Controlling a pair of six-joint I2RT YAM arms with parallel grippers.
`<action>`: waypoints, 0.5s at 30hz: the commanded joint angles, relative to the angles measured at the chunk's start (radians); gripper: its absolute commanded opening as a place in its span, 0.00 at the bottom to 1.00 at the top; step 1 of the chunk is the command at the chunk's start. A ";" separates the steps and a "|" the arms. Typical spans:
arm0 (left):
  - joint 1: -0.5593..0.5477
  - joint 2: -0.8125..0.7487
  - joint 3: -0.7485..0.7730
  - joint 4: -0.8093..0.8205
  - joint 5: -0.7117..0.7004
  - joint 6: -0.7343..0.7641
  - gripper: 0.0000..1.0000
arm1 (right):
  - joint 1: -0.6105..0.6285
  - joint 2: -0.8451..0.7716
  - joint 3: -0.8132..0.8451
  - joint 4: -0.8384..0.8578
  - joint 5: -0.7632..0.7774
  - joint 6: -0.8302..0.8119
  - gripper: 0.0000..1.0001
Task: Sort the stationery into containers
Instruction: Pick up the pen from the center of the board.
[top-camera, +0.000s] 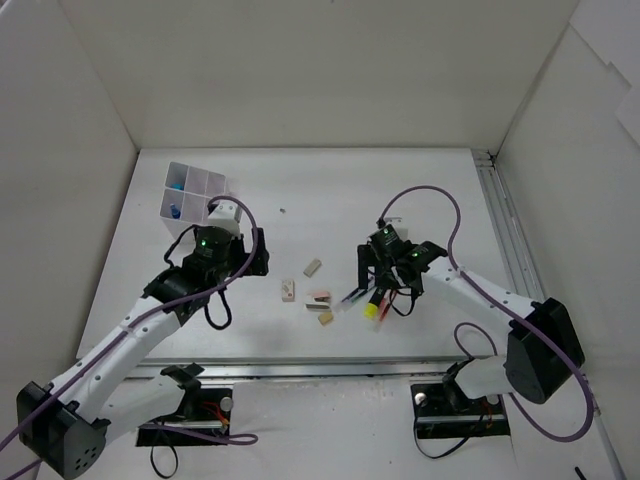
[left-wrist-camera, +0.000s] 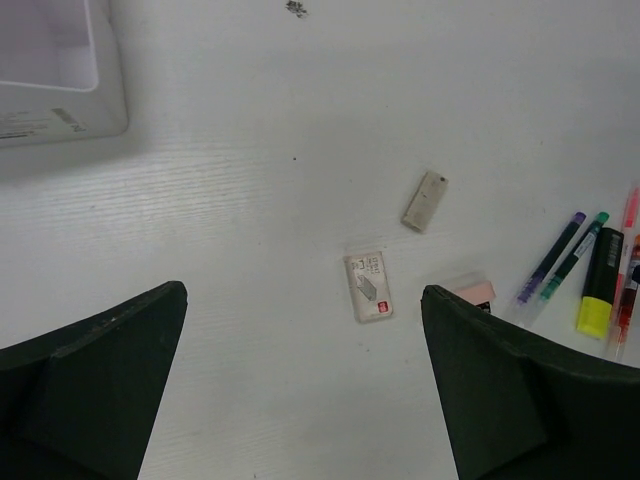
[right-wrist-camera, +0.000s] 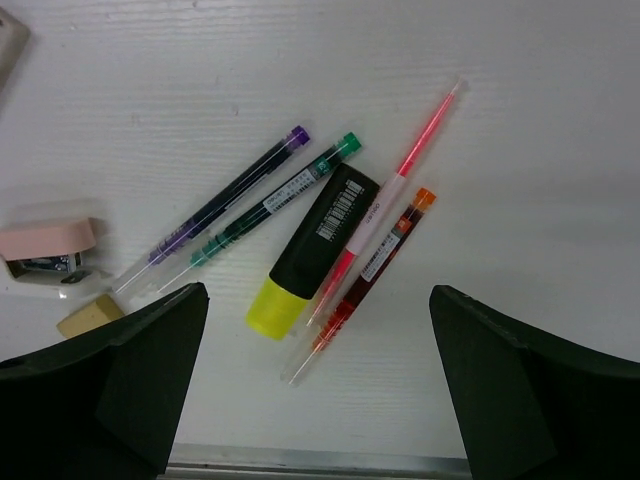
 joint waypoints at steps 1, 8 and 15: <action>-0.011 -0.049 0.008 -0.038 -0.101 -0.064 0.99 | 0.033 0.021 -0.011 0.005 0.118 0.156 0.89; -0.011 -0.089 -0.009 -0.050 -0.121 -0.078 0.99 | 0.103 0.113 -0.014 0.025 0.129 0.253 0.72; -0.011 -0.098 -0.023 -0.052 -0.130 -0.084 0.99 | 0.124 0.176 -0.032 0.062 0.106 0.308 0.63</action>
